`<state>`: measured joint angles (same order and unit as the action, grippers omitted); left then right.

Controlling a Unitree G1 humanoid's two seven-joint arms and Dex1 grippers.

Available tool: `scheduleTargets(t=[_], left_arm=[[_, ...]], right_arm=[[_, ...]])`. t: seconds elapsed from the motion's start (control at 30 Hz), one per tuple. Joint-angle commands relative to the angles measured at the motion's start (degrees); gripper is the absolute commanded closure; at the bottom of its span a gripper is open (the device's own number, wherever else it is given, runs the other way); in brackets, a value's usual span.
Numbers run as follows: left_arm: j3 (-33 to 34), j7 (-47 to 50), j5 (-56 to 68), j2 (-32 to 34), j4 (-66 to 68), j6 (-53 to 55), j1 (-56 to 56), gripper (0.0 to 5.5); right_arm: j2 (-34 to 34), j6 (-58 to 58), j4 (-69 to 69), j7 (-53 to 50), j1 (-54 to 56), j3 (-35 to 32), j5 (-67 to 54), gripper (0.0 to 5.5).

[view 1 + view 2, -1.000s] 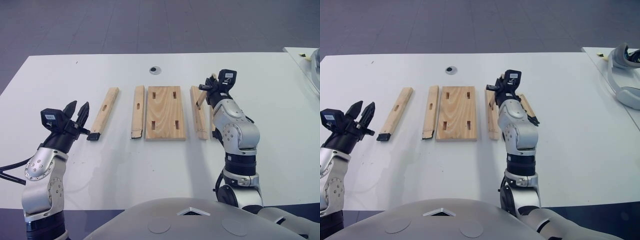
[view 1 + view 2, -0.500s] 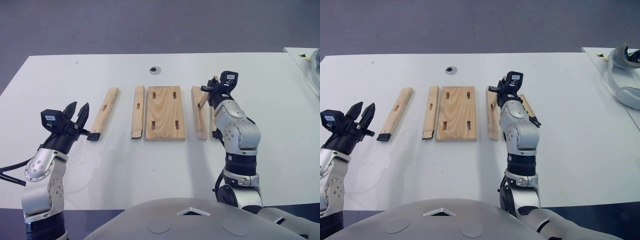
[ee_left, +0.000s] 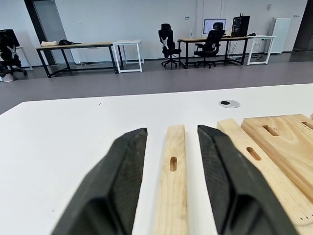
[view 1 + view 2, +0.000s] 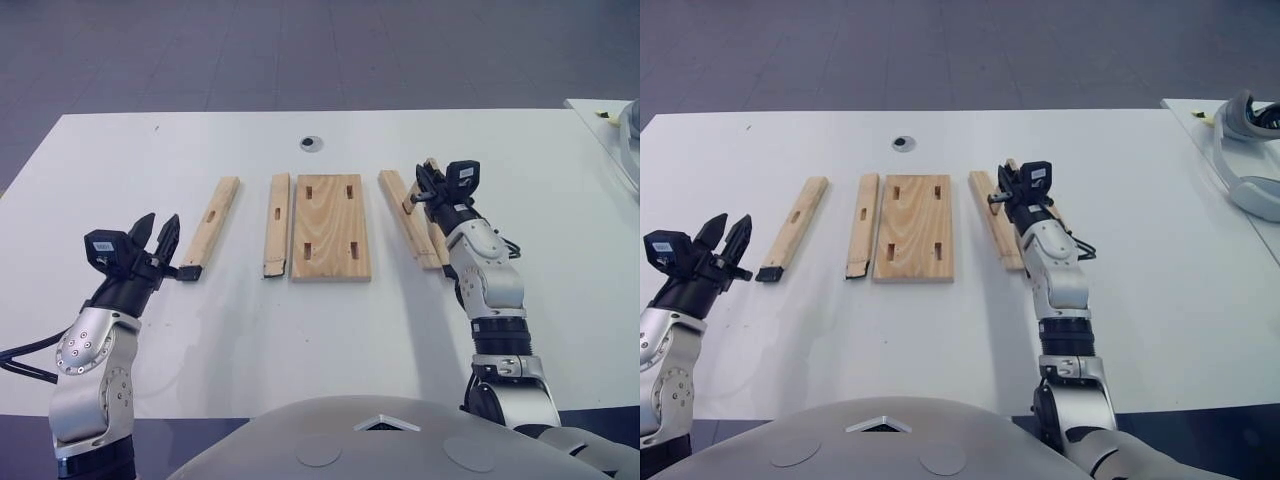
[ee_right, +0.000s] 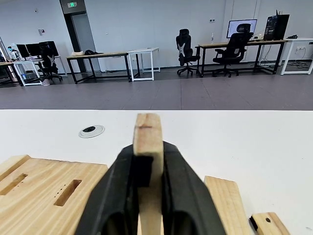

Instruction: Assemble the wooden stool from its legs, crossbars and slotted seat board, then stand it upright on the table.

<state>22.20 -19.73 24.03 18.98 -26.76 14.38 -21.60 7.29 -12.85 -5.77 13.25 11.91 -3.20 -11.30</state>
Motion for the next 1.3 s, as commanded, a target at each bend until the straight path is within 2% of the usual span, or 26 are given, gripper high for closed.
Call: scheduleTargets(t=[0.03,0.4,0.63,0.7,0.77,1.03,1.2,1.3], left_arm=[[0.3,0.4,-0.5,0.0,-0.3,-0.7,0.2,3.62],[-0.3,0.8,-0.8,-0.7,0.3,-1.6,0.5,3.62],[-1.3,1.7,-1.3,-1.4,-0.2,-1.3,1.2,3.62],[-1.7,2.1,-1.4,-1.7,-0.3,-1.2,1.4,3.62],[-2.0,2.4,-1.4,-1.9,-0.4,-1.3,1.4,3.62],[-3.4,2.9,-2.1,-3.1,-0.2,-2.2,1.4,3.62],[-3.6,3.1,-2.5,-3.4,-0.6,-2.1,0.4,3.62],[-3.5,2.0,-1.3,-2.4,-0.7,-0.5,0.4,3.62]], right_arm=[[0.3,-3.8,-4.3,0.1,-4.6,1.7,1.7,5.10],[1.2,-6.7,-4.8,-0.7,-3.7,2.7,2.0,5.10],[3.2,-11.1,-3.8,0.6,-3.3,4.6,3.8,3.70],[4.3,-12.9,-2.6,1.4,-3.5,5.7,4.5,3.37],[5.5,-15.2,-1.3,2.4,-3.5,6.9,5.2,3.37],[9.7,-27.4,-0.3,7.8,-0.4,7.4,3.8,2.01],[10.1,-34.4,0.4,9.7,0.7,7.8,2.8,2.83],[10.1,-34.4,0.9,11.1,2.3,8.0,2.0,3.37]])
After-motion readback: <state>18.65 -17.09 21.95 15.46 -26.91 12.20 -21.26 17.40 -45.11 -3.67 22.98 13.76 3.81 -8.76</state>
